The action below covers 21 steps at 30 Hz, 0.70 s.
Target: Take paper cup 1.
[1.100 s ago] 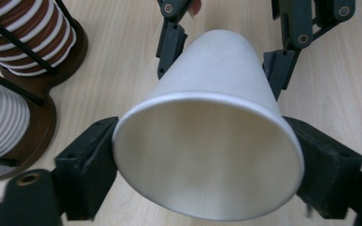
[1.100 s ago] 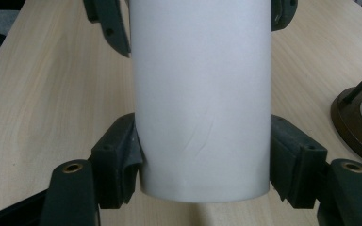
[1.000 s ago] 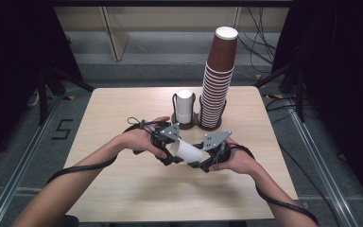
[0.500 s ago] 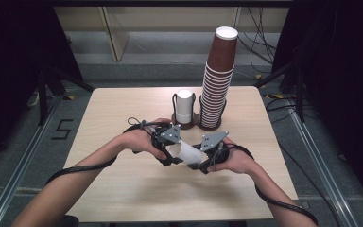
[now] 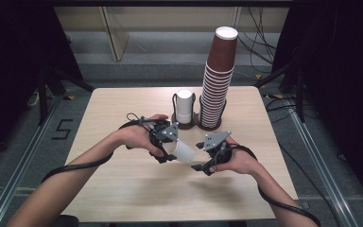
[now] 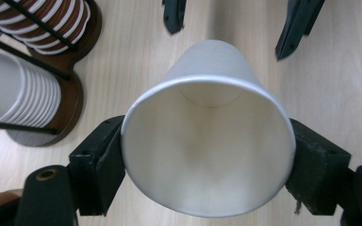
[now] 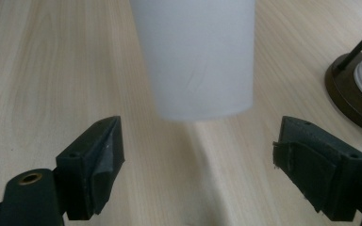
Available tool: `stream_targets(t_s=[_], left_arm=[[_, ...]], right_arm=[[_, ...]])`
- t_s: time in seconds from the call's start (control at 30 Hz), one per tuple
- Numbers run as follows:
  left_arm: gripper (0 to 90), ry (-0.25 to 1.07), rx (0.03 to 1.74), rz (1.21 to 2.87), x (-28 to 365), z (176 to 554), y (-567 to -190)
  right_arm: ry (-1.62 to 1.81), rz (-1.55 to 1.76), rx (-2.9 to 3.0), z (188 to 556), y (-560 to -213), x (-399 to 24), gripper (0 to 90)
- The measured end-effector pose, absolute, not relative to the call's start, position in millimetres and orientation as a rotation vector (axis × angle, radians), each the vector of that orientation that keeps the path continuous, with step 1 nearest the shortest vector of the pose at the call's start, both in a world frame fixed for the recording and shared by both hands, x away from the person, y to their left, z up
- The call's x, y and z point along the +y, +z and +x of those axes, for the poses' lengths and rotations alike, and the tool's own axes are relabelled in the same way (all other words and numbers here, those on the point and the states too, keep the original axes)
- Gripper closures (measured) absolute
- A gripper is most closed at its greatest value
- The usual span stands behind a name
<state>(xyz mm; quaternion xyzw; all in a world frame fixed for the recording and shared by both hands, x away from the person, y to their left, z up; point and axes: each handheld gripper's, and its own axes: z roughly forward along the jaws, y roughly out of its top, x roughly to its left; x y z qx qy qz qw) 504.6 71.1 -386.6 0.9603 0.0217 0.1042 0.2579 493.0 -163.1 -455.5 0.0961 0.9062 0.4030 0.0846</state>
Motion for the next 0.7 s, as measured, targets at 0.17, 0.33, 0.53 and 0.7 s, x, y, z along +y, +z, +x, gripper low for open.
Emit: stream_targets(t_s=[0.17, 0.33, 0.53, 0.7], left_arm=[[22.8, 0.288, 0.054, 2.612, 71.8, 503.4, -384.1], [22.9, 0.291, 0.048, 2.635, 70.7, 502.6, -384.2], [23.0, 0.311, 0.029, 2.699, 66.3, 503.4, -382.9], [23.0, 0.327, 0.019, 2.744, 59.2, 502.6, -380.2]], right_arm=[[1.187, 0.348, 2.701, 492.2, -458.0, -173.0, 18.2], [1.177, 0.371, 2.691, 492.3, -459.0, -179.0, 18.6], [1.145, 0.392, 2.673, 490.1, -456.2, -187.3, 18.7], [1.135, 0.358, 2.660, 488.4, -453.4, -186.2, 18.7]])
